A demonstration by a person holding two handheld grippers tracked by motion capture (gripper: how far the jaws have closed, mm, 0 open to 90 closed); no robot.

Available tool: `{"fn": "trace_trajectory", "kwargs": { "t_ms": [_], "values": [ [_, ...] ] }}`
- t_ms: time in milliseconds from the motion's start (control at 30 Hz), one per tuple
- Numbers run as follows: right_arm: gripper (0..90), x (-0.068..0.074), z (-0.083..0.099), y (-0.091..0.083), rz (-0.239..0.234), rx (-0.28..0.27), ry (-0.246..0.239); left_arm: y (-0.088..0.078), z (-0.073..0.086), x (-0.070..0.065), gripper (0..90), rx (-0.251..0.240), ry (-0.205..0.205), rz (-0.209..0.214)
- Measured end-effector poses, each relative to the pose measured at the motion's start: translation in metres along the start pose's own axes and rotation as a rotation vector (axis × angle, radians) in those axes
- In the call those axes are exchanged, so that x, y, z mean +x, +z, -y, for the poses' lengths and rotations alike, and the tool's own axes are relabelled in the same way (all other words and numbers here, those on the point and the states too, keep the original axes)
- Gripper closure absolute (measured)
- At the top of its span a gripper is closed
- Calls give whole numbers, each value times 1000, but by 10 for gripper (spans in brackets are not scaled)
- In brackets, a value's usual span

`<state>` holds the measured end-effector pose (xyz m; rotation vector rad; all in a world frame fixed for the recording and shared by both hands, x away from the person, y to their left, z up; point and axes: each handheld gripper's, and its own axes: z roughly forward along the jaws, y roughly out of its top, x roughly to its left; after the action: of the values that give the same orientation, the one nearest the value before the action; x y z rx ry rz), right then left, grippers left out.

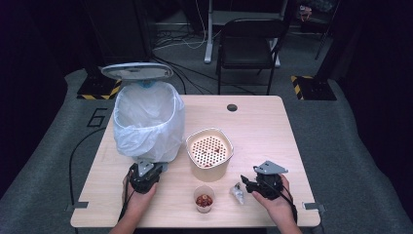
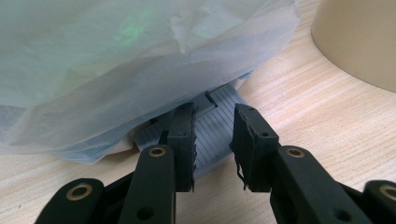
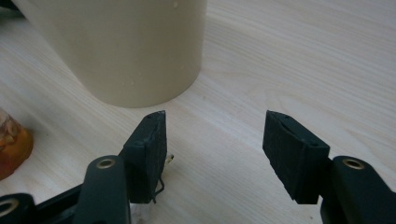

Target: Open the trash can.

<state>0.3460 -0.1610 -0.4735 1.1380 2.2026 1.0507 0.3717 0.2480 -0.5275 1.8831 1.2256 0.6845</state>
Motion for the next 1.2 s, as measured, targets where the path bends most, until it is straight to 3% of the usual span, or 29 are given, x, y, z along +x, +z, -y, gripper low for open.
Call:
{"fn": "trace_trajectory", "kwargs": {
  "t_ms": [200,267,300,567,833,900,933,1200],
  "values": [
    [407,4,4,5,-42,13,-11,0,0,-1,694,-7,1,-7],
    [415,8,5,6,-86,22,-22,0,0,0,694,-3,0,-1],
    [415,8,5,6,-86,22,-22,0,0,0,694,-3,0,-1],
    [445,14,11,16,-158,81,-33,0,0,1,694,-8,-13,7],
    [493,21,16,24,-174,145,-38,0,0,0,694,-4,-15,6],
    [551,22,17,27,-174,166,-79,1,0,0,694,-8,-16,5],
    [562,22,17,27,-170,176,-75,1,0,0,694,-10,-16,5],
    [623,19,18,29,-173,178,-70,0,0,0,695,-5,-16,5]
  ]
}}
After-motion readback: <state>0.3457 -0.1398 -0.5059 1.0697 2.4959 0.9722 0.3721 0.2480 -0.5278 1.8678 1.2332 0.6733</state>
